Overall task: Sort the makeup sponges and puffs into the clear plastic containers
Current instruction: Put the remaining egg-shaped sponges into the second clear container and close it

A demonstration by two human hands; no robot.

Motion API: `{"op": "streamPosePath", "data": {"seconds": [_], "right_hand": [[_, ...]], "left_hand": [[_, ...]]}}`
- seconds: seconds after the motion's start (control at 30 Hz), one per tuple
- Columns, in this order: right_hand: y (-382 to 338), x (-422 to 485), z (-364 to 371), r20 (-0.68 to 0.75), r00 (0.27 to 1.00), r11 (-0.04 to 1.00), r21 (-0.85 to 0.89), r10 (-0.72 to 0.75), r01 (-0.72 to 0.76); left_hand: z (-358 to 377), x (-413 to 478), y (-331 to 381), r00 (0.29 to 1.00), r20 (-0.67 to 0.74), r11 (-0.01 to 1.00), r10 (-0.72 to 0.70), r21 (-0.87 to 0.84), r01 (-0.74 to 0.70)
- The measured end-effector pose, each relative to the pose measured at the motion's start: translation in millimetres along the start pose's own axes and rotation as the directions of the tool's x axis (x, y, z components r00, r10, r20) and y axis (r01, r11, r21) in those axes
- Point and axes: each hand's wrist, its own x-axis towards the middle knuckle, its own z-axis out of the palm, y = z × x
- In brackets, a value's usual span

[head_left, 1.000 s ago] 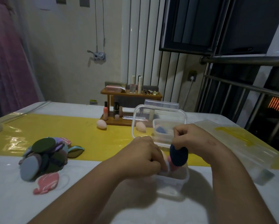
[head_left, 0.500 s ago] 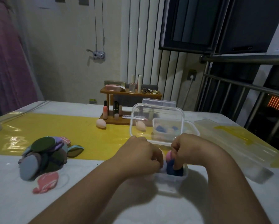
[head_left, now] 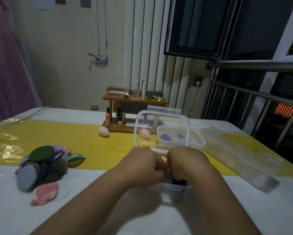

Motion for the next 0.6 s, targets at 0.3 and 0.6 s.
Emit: {"op": "streamPosePath", "data": {"seconds": [0.3, 0.6], "right_hand": [[1, 1, -3, -0.008, 1.000, 0.998, 0.053, 0.026, -0.026], [13, 0, -10, -0.138, 0.990, 0.895, 0.443, 0.011, 0.052]], "left_hand": [[2, 4, -6, 0.998, 0.059, 0.999, -0.023, -0.041, 0.025], [0, 4, -9, 0.994, 0.084, 0.992, -0.063, -0.104, 0.072]]}}
